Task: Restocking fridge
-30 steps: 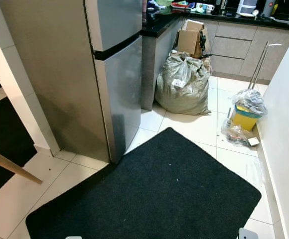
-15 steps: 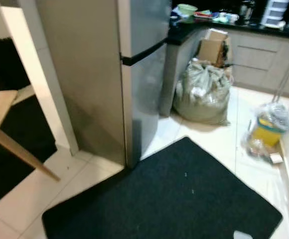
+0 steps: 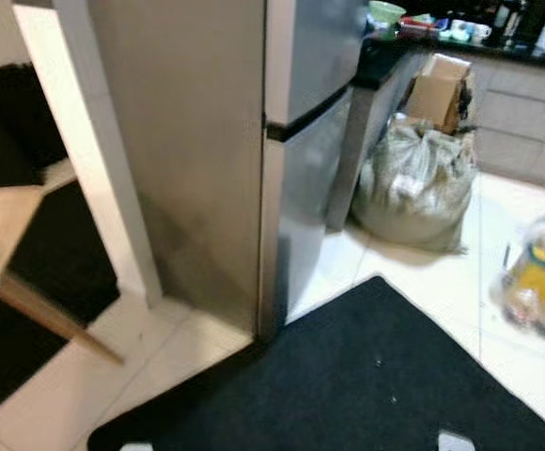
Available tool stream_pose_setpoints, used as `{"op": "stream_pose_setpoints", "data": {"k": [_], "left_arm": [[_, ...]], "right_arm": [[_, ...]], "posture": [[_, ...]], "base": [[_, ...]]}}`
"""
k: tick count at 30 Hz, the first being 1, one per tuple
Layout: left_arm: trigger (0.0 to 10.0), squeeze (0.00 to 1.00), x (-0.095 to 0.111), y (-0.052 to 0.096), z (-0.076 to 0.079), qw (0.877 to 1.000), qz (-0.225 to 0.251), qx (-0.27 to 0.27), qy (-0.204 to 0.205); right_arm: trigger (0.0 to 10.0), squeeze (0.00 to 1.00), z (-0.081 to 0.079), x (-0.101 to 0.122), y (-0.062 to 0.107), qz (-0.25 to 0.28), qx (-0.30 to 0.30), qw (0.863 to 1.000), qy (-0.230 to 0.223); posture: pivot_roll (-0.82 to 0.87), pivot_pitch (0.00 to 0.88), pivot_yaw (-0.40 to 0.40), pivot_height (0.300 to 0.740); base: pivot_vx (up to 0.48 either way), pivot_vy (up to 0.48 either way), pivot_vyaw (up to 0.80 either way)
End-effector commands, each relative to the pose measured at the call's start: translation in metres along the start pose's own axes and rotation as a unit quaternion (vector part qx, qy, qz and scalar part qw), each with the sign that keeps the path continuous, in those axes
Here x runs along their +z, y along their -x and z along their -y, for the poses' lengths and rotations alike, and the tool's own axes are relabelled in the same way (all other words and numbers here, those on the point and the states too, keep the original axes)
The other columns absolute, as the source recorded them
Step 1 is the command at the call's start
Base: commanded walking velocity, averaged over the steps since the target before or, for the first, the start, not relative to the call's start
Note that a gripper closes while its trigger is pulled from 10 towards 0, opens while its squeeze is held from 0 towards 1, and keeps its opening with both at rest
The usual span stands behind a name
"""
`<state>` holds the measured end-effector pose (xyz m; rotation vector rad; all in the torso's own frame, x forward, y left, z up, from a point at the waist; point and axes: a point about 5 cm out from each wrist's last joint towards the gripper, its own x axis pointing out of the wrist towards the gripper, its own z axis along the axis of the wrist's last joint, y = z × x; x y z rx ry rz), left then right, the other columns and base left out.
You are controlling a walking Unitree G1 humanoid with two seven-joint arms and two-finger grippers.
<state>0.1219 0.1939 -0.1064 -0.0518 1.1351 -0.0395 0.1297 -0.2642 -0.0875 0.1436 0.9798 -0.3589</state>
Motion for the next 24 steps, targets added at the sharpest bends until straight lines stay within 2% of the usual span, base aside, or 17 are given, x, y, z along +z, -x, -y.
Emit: {"op": "stream_pose_setpoints", "data": {"k": [1, 8, 21, 24], "left_arm": [[10.0, 0.00, -0.0006, -0.0008, 0.0044, 1.000, -0.003, -0.007, -0.005], [10.0, 0.00, -0.0012, -0.0009, 0.0059, 1.000, -0.002, -0.009, -0.003], [10.0, 0.00, -0.0024, -0.0007, 0.0064, 1.000, 0.000, -0.007, -0.001], [10.0, 0.00, -0.0021, -0.0007, 0.0061, 1.000, 0.002, -0.002, 0.004]], "right_arm": [[10.0, 0.00, 0.0054, -0.0018, 0.0009, -0.007, -0.008, 1.000, 0.003], [10.0, 0.00, 0.0064, -0.0031, 0.0012, -0.009, -0.009, 1.000, 0.001], [10.0, 0.00, 0.0070, -0.0037, 0.0018, -0.003, -0.006, 1.000, 0.002], [10.0, 0.00, 0.0056, -0.0033, 0.0016, -0.001, -0.003, 1.000, 0.004]], "posture": [[-0.08, 0.000, -0.019, 0.740], [-0.08, 0.000, -0.022, 0.740], [-0.08, 0.000, -0.024, 0.740], [-0.08, 0.000, -0.027, 0.740]], "base": [[0.379, 0.000, -0.80], [0.377, 0.000, -0.80], [0.304, 0.000, 0.00], [0.000, 0.000, 0.00]]}}
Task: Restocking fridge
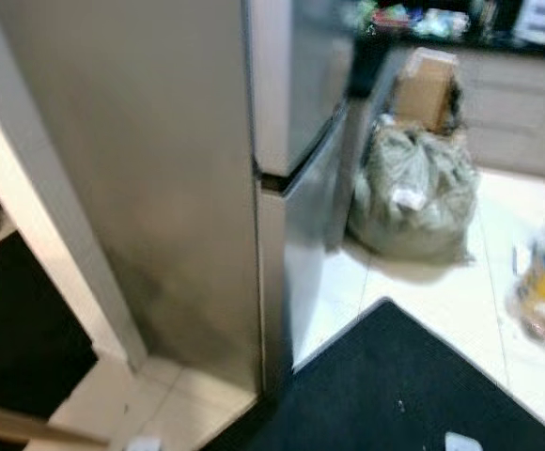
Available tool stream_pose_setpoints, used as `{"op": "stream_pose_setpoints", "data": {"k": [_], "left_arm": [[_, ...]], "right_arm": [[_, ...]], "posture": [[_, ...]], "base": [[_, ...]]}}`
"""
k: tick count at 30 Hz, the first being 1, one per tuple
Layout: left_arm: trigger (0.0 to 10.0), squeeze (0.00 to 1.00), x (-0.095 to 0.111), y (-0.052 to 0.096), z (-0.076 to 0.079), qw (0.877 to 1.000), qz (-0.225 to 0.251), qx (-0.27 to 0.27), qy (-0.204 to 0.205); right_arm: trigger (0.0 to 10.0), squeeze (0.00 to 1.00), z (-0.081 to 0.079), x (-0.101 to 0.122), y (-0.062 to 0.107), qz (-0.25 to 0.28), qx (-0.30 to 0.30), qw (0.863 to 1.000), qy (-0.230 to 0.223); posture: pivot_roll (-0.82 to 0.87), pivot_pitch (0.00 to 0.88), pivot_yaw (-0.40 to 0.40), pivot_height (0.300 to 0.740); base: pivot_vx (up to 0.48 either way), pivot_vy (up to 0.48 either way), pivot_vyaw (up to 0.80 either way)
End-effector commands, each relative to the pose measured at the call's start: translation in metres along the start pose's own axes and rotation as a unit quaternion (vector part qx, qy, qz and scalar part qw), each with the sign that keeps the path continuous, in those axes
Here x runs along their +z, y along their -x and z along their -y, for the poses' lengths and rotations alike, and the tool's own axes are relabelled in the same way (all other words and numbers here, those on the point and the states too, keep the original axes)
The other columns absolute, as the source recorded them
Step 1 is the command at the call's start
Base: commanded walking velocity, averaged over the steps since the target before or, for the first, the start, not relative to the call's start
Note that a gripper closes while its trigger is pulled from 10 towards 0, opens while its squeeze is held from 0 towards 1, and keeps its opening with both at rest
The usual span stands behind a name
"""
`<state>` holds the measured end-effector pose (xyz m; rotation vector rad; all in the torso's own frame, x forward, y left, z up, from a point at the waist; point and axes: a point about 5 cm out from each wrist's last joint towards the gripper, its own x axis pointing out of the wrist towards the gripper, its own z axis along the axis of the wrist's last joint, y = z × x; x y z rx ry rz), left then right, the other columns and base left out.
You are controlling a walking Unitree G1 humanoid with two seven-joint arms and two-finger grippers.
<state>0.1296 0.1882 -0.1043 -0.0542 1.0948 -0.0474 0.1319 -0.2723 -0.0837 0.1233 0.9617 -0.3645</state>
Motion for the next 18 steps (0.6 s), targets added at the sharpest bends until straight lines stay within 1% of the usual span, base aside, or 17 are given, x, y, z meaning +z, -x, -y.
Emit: {"op": "stream_pose_setpoints", "data": {"k": [1, 4, 7, 17, 18], "left_arm": [[10.0, 0.00, -0.0098, 0.0013, 0.0003, 1.000, -0.019, 0.001, 0.002], [10.0, 0.00, -0.0103, 0.0013, 0.0006, 1.000, -0.022, -0.002, 0.001], [10.0, 0.00, -0.0105, 0.0013, 0.0007, 1.000, -0.022, -0.003, 0.004], [10.0, 0.00, -0.0121, 0.0015, 0.0018, 1.000, -0.024, -0.006, 0.008], [10.0, 0.00, -0.0123, 0.0015, 0.0018, 1.000, -0.024, -0.006, 0.008]], "right_arm": [[10.0, 0.00, -0.0019, -0.0091, 0.0016, -0.012, 0.003, 1.000, -0.001], [10.0, 0.00, -0.0028, -0.0086, 0.0014, -0.011, 0.005, 1.000, 0.001], [10.0, 0.00, -0.0031, -0.0083, 0.0013, -0.010, 0.006, 1.000, 0.003], [10.0, 0.00, -0.0032, -0.0083, 0.0014, -0.010, 0.008, 1.000, 0.007], [10.0, 0.00, -0.0039, -0.0086, 0.0013, -0.011, 0.010, 1.000, 0.009]], "posture": [[-0.08, 0.000, -0.027, 0.740], [-0.08, 0.000, -0.028, 0.740], [-0.08, 0.000, -0.028, 0.740], [-0.07, 0.000, -0.030, 0.740], [-0.07, 0.000, -0.030, 0.740]], "base": [[0.000, 0.000, 0.00], [0.000, 0.000, 0.00], [0.000, -0.281, 0.00], [0.000, -0.359, 0.00], [0.240, -0.356, 0.00]]}}
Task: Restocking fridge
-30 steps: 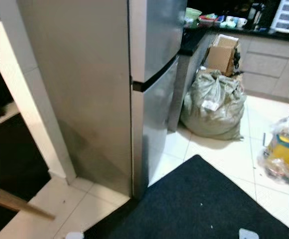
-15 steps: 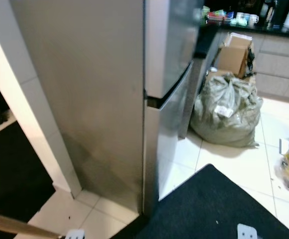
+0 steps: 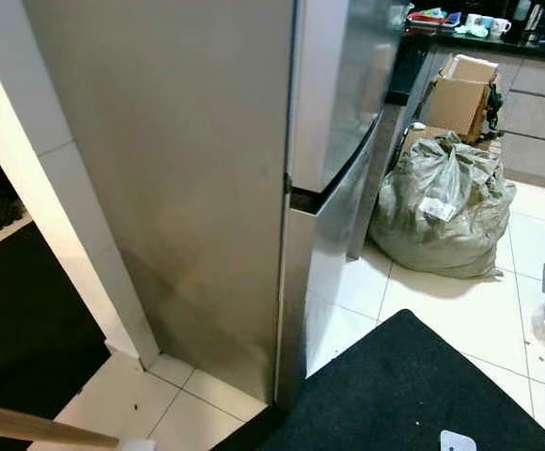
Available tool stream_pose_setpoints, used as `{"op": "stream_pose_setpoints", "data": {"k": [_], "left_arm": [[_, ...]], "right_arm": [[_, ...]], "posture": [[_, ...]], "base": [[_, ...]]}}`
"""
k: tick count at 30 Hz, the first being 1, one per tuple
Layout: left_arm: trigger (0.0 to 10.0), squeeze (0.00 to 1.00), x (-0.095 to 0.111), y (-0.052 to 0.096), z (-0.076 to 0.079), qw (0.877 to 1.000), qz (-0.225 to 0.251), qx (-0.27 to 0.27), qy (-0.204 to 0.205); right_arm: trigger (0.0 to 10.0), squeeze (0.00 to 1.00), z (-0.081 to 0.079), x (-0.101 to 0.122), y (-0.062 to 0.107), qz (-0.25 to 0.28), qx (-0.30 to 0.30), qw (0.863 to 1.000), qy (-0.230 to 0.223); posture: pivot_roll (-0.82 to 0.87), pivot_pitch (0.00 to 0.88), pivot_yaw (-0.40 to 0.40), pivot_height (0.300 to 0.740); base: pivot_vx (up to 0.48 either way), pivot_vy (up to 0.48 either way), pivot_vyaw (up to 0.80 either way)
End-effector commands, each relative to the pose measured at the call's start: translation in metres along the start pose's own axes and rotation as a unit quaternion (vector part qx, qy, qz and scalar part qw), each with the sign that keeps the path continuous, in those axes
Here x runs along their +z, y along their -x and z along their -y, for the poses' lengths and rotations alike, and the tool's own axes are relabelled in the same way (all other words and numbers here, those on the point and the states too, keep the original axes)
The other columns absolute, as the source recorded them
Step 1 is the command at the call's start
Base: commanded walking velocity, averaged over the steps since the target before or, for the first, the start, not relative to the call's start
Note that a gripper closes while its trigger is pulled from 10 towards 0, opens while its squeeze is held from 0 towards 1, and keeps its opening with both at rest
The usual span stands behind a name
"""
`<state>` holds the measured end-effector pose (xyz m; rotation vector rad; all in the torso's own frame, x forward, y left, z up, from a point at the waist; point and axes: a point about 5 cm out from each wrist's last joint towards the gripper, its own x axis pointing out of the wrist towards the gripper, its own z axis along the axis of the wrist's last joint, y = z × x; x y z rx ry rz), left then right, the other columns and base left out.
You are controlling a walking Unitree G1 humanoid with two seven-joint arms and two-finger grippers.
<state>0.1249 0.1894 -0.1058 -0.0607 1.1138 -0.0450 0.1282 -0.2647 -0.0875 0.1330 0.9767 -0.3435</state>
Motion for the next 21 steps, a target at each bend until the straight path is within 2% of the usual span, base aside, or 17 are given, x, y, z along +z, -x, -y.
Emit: {"op": "stream_pose_setpoints", "data": {"k": [1, 13, 21], "left_arm": [[10.0, 0.00, -0.0077, 0.0005, 0.0030, 1.000, -0.014, -0.006, 0.005], [10.0, 0.00, -0.0083, 0.0009, 0.0016, 1.000, -0.016, -0.006, 0.003], [10.0, 0.00, -0.0053, 0.0002, 0.0026, 1.000, -0.014, -0.008, 0.000]], "right_arm": [[10.0, 0.00, 0.0014, -0.0018, 0.0006, -0.003, 0.000, 1.000, 0.008], [10.0, 0.00, -0.0030, -0.0034, 0.0008, -0.004, 0.029, 0.999, 0.025], [10.0, 0.00, -0.0046, -0.0042, 0.0009, -0.009, 0.042, 0.999, 0.028]], "posture": [[-0.07, 0.000, -0.030, 0.740], [-0.08, 0.000, -0.029, 0.740], [-0.08, 0.000, -0.026, 0.740]], "base": [[0.240, -0.356, 0.00], [0.247, -0.358, 0.00], [0.264, -0.355, 0.75]]}}
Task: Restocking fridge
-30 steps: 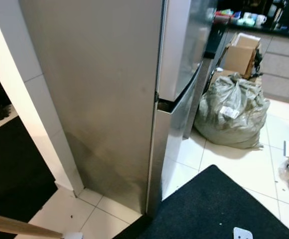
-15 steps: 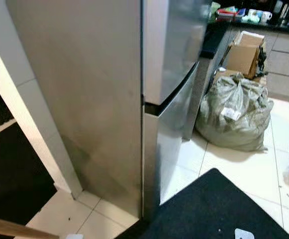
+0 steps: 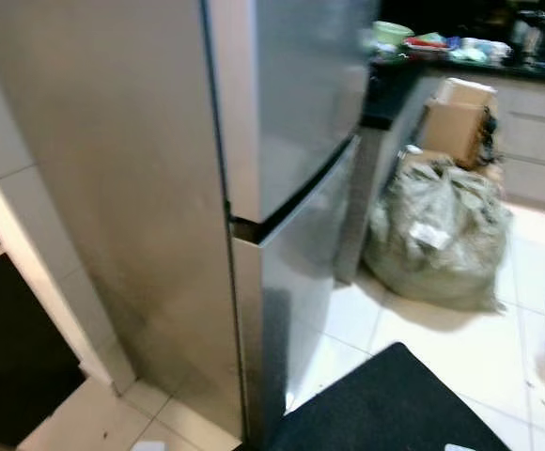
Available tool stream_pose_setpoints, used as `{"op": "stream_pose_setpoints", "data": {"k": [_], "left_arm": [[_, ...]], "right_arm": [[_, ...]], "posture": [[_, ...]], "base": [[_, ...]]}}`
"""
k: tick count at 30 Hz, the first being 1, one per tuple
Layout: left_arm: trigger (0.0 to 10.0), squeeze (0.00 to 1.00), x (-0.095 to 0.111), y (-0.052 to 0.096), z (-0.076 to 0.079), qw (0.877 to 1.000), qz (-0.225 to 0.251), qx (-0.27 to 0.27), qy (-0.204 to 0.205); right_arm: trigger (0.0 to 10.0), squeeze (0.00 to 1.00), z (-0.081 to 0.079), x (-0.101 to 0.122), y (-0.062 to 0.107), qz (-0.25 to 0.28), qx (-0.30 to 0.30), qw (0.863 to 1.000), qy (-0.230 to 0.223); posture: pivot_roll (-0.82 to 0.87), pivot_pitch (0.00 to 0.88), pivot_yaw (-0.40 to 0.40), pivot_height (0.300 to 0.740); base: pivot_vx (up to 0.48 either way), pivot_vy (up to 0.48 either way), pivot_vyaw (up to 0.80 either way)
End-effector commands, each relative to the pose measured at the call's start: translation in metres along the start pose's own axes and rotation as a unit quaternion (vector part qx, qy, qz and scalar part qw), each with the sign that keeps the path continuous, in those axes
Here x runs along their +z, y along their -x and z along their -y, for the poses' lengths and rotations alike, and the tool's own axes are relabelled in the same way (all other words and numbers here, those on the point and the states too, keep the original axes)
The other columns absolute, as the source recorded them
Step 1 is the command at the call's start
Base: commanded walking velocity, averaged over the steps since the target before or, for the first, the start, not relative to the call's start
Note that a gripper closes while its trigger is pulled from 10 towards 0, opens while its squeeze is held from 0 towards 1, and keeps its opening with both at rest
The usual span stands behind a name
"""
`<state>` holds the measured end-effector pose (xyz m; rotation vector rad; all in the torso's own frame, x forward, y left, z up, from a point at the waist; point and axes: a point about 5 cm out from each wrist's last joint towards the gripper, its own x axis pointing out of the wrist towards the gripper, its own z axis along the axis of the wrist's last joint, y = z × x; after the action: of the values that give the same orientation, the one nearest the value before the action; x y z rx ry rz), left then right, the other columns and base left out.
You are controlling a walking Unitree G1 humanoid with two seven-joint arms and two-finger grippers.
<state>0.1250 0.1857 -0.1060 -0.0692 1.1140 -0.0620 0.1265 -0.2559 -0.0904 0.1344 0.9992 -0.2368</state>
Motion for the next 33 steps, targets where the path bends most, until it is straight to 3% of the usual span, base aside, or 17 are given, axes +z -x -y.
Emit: {"op": "stream_pose_setpoints", "data": {"k": [1, 5, 16, 31, 33], "left_arm": [[10.0, 0.00, -0.0052, 0.0007, -0.0010, 1.000, -0.013, 0.001, 0.001], [10.0, 0.00, -0.0032, 0.0004, -0.0010, 1.000, -0.011, 0.000, -0.001], [10.0, 0.00, -0.0005, -0.0003, 0.0002, 1.000, -0.006, 0.001, 0.010], [10.0, 0.00, -0.0021, 0.0000, 0.0002, 1.000, -0.007, 0.000, 0.015], [10.0, 0.00, -0.0028, 0.0002, -0.0001, 1.000, -0.003, 0.003, 0.030]], "right_arm": [[10.0, 0.00, 0.0032, 0.0008, 0.0007, 0.003, -0.002, 1.000, 0.003], [10.0, 0.00, 0.0027, 0.0016, 0.0005, 0.004, -0.001, 1.000, 0.005], [10.0, 0.00, 0.0024, -0.0005, 0.0004, -0.003, -0.008, 1.000, 0.003], [10.0, 0.00, 0.0020, -0.0022, 0.0007, -0.003, -0.007, 1.000, 0.001], [10.0, 0.00, 0.0021, -0.0032, 0.0010, -0.004, -0.007, 1.000, 0.000]], "posture": [[-0.08, 0.000, -0.026, 0.740], [-0.08, 0.000, -0.025, 0.740], [-0.08, 0.000, -0.026, 0.740], [-0.08, 0.000, -0.026, 0.740], [-0.08, 0.000, -0.026, 0.740]], "base": [[0.270, -0.352, 0.79], [0.271, -0.357, 0.72], [0.217, -0.345, 0.00], [0.000, 0.000, 0.00], [0.000, 0.000, 0.00]]}}
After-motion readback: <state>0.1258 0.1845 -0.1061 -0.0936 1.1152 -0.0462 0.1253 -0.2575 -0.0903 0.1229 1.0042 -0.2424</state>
